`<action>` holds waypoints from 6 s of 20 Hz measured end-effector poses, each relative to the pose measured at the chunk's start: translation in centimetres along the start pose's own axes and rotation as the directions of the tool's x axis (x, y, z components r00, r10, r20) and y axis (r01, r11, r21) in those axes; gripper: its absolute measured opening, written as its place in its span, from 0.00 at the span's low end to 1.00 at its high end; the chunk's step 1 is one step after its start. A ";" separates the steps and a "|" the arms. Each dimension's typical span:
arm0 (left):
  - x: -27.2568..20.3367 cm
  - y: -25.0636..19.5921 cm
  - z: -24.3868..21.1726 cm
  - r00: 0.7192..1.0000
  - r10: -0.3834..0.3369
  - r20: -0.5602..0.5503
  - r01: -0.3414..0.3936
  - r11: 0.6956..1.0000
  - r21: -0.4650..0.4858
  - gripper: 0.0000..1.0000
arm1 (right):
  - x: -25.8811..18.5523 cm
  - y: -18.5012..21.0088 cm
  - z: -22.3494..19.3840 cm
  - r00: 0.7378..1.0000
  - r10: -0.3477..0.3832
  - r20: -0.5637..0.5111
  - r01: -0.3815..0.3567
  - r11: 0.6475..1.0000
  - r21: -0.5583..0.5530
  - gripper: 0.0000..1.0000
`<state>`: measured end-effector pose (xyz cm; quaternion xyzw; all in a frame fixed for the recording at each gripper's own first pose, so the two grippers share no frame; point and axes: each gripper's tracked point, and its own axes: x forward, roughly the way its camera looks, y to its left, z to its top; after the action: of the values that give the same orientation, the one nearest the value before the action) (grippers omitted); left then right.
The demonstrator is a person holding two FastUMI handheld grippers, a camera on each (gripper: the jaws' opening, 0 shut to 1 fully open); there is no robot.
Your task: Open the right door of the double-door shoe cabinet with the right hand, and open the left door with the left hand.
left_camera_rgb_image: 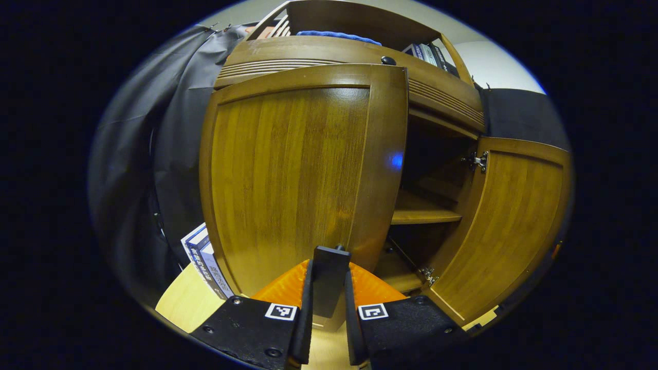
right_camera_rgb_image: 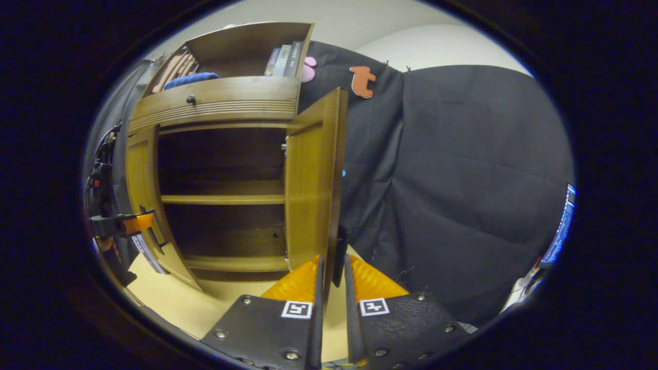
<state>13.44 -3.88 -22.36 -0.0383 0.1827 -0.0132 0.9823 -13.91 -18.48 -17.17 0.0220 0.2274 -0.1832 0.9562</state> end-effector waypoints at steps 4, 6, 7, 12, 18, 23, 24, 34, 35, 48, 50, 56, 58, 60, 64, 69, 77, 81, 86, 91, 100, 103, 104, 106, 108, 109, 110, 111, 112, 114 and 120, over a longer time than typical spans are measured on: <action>0.0 0.1 0.2 1.000 0.016 0.001 -0.016 1.000 -0.012 0.29 | 0.8 2.2 0.0 0.998 0.066 -0.005 -0.067 0.998 -0.001 0.19; -0.1 0.2 0.1 1.000 0.020 -0.003 -0.020 0.999 -0.026 0.28 | 1.0 3.4 -0.1 0.995 0.097 -0.006 -0.097 0.995 -0.007 0.19; -0.3 0.2 0.1 1.000 0.023 -0.003 -0.023 0.999 -0.024 0.28 | 1.2 3.9 -0.1 0.994 0.112 -0.008 -0.112 0.994 -0.010 0.19; -0.8 0.4 0.2 0.999 0.045 -0.007 -0.045 0.997 -0.060 0.27 | 2.0 6.3 -0.5 0.983 0.182 -0.021 -0.183 0.983 -0.008 0.19; -1.2 1.2 0.2 0.996 0.090 -0.007 -0.091 0.994 -0.063 0.19 | 2.4 9.4 -1.2 0.963 0.266 -0.036 -0.266 0.964 -0.014 0.19; -1.5 1.7 0.1 0.993 0.114 -0.010 -0.114 0.991 -0.074 0.18 | 2.7 11.1 -1.4 0.948 0.315 -0.045 -0.316 0.948 -0.017 0.19; -1.5 1.9 0.2 0.993 0.121 -0.008 -0.122 0.990 -0.070 0.17 | 2.8 11.3 -1.4 0.946 0.322 -0.046 -0.323 0.946 -0.017 0.19; -1.9 3.3 0.0 0.984 0.176 -0.012 -0.176 0.983 -0.058 0.14 | 2.9 12.6 -1.9 0.928 0.368 -0.063 -0.369 0.929 -0.003 0.19; -1.9 3.4 0.0 0.984 0.179 -0.010 -0.179 0.982 -0.059 0.13 | 2.9 12.8 -1.9 0.926 0.372 -0.063 -0.373 0.928 -0.006 0.19; -2.5 6.0 -0.4 0.961 0.276 -0.020 -0.276 0.957 -0.084 0.07 | 2.2 15.4 -2.5 0.904 0.420 -0.086 -0.422 0.907 -0.009 0.19; -2.6 6.0 -0.2 0.959 0.283 -0.023 -0.284 0.953 -0.101 0.07 | 2.1 15.8 -2.7 0.900 0.426 -0.092 -0.428 0.904 -0.007 0.19; -3.0 7.1 -0.5 0.947 0.319 -0.030 -0.321 0.941 -0.105 0.03 | 2.2 17.0 -3.0 0.890 0.444 -0.101 -0.446 0.895 0.004 0.19; -3.1 7.5 -0.5 0.942 0.335 -0.030 -0.336 0.936 -0.109 0.02 | 2.2 17.6 -2.9 0.887 0.450 -0.103 -0.452 0.892 0.001 0.19; -3.3 7.7 -0.5 0.938 0.346 -0.029 -0.347 0.932 -0.108 0.10 | 2.3 17.9 -2.9 0.885 0.454 -0.103 -0.457 0.890 -0.001 0.19; -3.4 8.2 -0.6 0.932 0.362 -0.028 -0.363 0.928 -0.084 0.05 | 2.7 18.2 -2.6 0.884 0.456 -0.102 -0.459 0.889 0.000 0.19; -3.8 8.8 -0.7 0.918 0.395 -0.027 -0.396 0.915 -0.075 0.04 | 3.3 18.0 -2.5 0.884 0.455 -0.107 -0.457 0.889 0.006 0.19; -5.4 9.7 -0.7 0.886 0.463 -0.027 -0.463 0.881 -0.097 0.01 | 3.5 19.4 -2.8 0.860 0.496 -0.119 -0.498 0.867 0.008 0.19; -5.4 8.6 -0.2 0.903 0.430 0.001 -0.429 0.901 -0.064 0.01 | 3.2 20.3 -2.2 0.851 0.513 -0.111 -0.516 0.856 0.000 0.19; -5.1 5.7 2.2 0.945 0.322 0.062 -0.322 0.947 -0.024 0.01 | 2.5 19.6 -0.5 0.863 0.501 -0.067 -0.503 0.864 -0.026 0.19; -2.7 0.2 7.5 0.970 0.184 0.161 -0.186 0.982 0.002 0.01 | 1.3 18.4 3.6 0.879 0.476 0.025 -0.475 0.879 -0.041 0.19; -1.9 -7.9 14.5 0.950 -0.036 0.309 0.023 0.999 0.044 0.00 | -1.7 16.5 12.2 0.877 0.425 0.226 -0.427 0.903 -0.043 0.19; -2.2 -9.4 15.8 0.939 -0.071 0.337 0.053 0.997 0.062 0.01 | -2.6 16.1 14.3 0.868 0.413 0.276 -0.414 0.908 -0.055 0.19; -2.5 -9.8 16.3 0.935 -0.079 0.346 0.058 0.996 0.069 0.01 | -2.9 16.1 14.8 0.865 0.412 0.287 -0.414 0.908 -0.055 0.19; -3.0 -10.7 17.4 0.923 -0.100 0.372 0.079 0.994 0.073 0.01 | -3.3 16.2 15.5 0.858 0.412 0.307 -0.417 0.907 -0.053 0.19; -3.6 -11.3 18.4 0.912 -0.113 0.394 0.092 0.993 0.071 0.01 | -3.5 16.5 16.1 0.852 0.417 0.318 -0.423 0.905 -0.053 0.19; -3.9 -11.6 18.8 0.907 -0.119 0.404 0.099 0.993 0.070 0.01 | -3.7 16.7 16.4 0.848 0.422 0.322 -0.428 0.902 -0.054 0.19; -4.2 -11.8 19.3 0.902 -0.123 0.413 0.103 0.992 0.070 0.01 | -3.9 16.9 16.5 0.844 0.426 0.327 -0.433 0.900 -0.055 0.19; -4.4 -12.1 19.6 0.898 -0.123 0.423 0.102 0.992 0.073 0.01 | -4.0 17.0 16.7 0.840 0.430 0.330 -0.437 0.898 -0.055 0.19; -4.5 -12.2 19.8 0.895 -0.123 0.428 0.098 0.992 0.081 0.01 | -4.1 17.3 16.9 0.837 0.434 0.334 -0.442 0.895 -0.055 0.19; -4.6 -12.2 19.7 0.895 -0.112 0.432 0.079 0.992 0.095 0.01 | -4.3 17.6 17.2 0.832 0.437 0.342 -0.448 0.893 -0.051 0.19; -4.5 -12.4 19.5 0.893 -0.112 0.436 0.082 0.993 0.087 0.52 | -4.2 17.6 17.3 0.833 0.425 0.353 -0.435 0.899 -0.055 0.31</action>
<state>16.09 -14.65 -1.60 -0.0167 -0.0467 -0.0591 0.9970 -3.68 -2.86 -0.57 0.0520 0.0368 0.0324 0.9974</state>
